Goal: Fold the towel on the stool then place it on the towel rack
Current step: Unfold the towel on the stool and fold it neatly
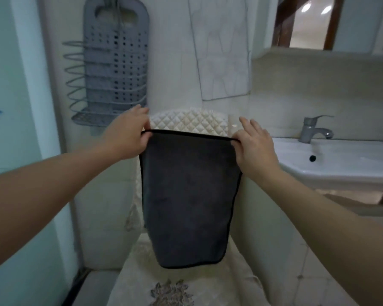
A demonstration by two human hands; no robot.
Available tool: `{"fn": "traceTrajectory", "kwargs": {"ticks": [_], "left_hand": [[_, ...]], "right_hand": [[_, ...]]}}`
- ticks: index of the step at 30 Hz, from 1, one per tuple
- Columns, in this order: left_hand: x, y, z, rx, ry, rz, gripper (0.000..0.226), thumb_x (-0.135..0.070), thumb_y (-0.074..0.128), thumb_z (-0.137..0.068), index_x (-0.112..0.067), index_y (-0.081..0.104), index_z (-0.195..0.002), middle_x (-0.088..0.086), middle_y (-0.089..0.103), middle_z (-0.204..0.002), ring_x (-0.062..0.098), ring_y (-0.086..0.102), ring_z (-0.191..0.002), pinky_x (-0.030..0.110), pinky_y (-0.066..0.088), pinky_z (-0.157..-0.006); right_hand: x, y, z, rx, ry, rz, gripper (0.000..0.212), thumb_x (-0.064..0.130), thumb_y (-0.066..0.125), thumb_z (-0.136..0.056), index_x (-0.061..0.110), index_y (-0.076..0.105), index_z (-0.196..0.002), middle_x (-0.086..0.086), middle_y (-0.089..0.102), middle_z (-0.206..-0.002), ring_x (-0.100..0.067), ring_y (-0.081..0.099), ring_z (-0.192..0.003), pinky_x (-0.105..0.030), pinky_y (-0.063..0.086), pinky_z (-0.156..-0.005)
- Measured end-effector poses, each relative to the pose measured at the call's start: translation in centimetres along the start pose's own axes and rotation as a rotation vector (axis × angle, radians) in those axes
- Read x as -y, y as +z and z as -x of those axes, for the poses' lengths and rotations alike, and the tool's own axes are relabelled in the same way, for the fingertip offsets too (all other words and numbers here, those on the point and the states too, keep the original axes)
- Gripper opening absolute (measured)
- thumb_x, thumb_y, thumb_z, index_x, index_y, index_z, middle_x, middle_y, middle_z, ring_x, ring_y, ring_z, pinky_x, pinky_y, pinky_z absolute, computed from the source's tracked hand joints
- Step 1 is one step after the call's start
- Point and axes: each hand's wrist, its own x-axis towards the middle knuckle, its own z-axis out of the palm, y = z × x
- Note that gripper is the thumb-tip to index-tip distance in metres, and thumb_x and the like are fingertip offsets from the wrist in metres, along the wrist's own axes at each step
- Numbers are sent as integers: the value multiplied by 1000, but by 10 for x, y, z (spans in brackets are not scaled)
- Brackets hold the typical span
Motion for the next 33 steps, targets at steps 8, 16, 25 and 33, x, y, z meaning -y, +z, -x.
{"fn": "traceTrajectory", "kwargs": {"ticks": [8,16,25,33], "left_hand": [[-5,-52,-10,-9,105,25,9,-9,70,-85,-10,62,-84,19,55,-141,34,47,-133,26,27,-106],[6,-29,-10,216,59,20,16,-24,71,-88,-23,58,-79,11,53,-146,28,49,-134,32,34,-108],[32,37,-67,231,-124,-6,13,-28,65,-91,-20,56,-87,10,63,-110,33,58,-103,43,48,-86],[22,39,-45,178,-105,34,12,-21,69,-88,-14,59,-84,18,56,-134,38,50,-127,47,42,-102]], "right_hand": [[-1,-59,-16,30,-38,-123,13,19,60,-98,12,69,-103,-9,41,-159,-35,24,-151,-61,19,-119],[-12,-41,-23,186,-41,-94,14,26,60,-99,22,71,-105,-1,33,-165,-32,12,-155,-60,13,-121],[-35,40,-83,334,126,-12,21,30,55,-101,21,70,-113,-3,32,-164,-33,15,-153,-61,14,-120],[-39,36,-52,263,56,-59,15,25,60,-98,15,70,-101,-9,42,-157,-37,29,-144,-58,29,-113]]}}
